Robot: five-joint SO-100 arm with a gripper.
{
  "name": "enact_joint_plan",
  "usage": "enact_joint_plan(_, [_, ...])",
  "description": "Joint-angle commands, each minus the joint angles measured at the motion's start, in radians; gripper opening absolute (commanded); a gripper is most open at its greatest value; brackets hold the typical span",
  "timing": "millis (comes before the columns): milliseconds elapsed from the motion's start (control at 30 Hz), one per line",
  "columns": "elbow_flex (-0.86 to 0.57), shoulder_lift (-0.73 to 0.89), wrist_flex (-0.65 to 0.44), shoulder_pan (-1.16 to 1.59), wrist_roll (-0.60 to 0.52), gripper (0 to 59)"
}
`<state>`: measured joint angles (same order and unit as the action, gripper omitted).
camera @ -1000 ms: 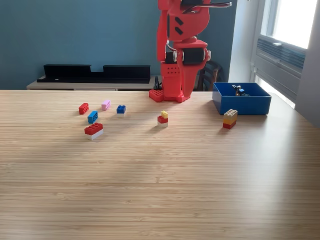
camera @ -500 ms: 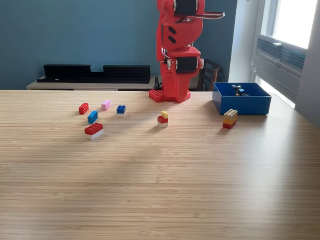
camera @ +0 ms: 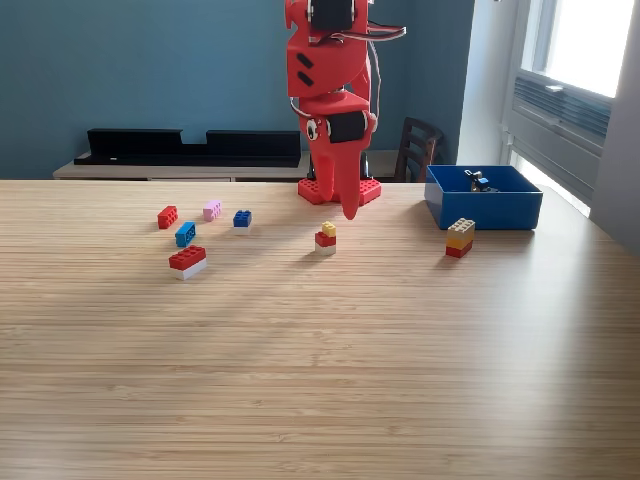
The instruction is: Grasp a lego block and put it in the bin.
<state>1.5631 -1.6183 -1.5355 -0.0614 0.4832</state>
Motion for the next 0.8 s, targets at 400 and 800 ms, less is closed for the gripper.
enact_joint_plan(400, [0.314,-0.314,0.003,0.034,0.255,34.5])
enact_joint_plan(800, [0.615,-0.405,0.290,-0.025,0.308,34.8])
